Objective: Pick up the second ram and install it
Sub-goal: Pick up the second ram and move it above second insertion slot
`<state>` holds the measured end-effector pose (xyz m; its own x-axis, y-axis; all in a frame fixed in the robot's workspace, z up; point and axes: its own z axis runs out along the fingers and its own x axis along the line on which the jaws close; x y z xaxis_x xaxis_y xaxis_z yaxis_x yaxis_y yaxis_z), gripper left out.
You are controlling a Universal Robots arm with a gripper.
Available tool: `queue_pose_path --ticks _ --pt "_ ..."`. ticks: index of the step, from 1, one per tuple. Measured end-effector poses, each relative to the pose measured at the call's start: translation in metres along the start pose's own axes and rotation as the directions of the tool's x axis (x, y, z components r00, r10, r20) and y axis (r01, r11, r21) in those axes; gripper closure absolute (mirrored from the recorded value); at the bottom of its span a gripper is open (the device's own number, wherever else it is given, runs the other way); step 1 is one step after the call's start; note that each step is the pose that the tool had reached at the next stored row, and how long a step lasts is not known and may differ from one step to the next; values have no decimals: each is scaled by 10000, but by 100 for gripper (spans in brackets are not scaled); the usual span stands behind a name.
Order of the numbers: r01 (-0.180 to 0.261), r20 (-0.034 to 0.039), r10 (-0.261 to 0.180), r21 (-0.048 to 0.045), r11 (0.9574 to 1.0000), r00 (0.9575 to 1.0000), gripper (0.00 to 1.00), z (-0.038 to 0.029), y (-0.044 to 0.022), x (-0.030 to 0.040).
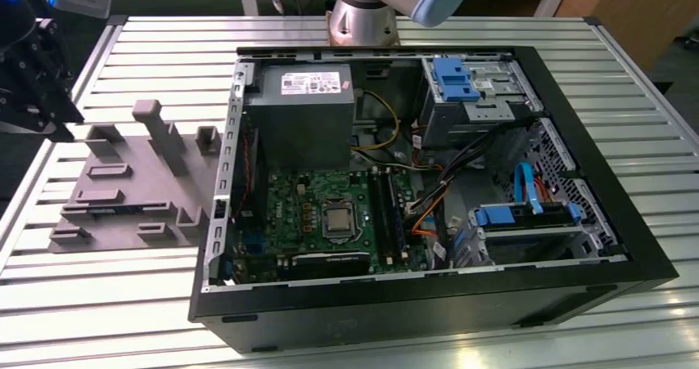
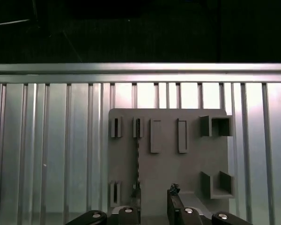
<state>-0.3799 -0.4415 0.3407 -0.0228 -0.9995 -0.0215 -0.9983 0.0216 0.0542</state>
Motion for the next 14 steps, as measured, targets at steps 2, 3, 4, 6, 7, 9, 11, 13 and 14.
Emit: queue_pose_path --ticks 2,3,4,6,7,9,11,13,14 --pt "42 -2 -42 -6 10000 10000 64 36 -2 19" --pt "63 -3 -63 -6 10000 10000 64 55 -2 27" --pt "70 3 -70 -7 10000 10000 64 73 -2 31" --pt "79 115 -79 -10 10000 9999 64 91 10 41" --pt "84 209 -83 -10 10000 9997 64 95 20 47" --pt "92 355 -91 -12 10000 9993 64 105 37 63" --pt "76 379 -76 -9 10000 9993 64 136 45 76" --pt "44 381 -44 -11 10000 9993 64 172 47 83" --pt "35 381 -35 -11 10000 9993 64 190 45 85"
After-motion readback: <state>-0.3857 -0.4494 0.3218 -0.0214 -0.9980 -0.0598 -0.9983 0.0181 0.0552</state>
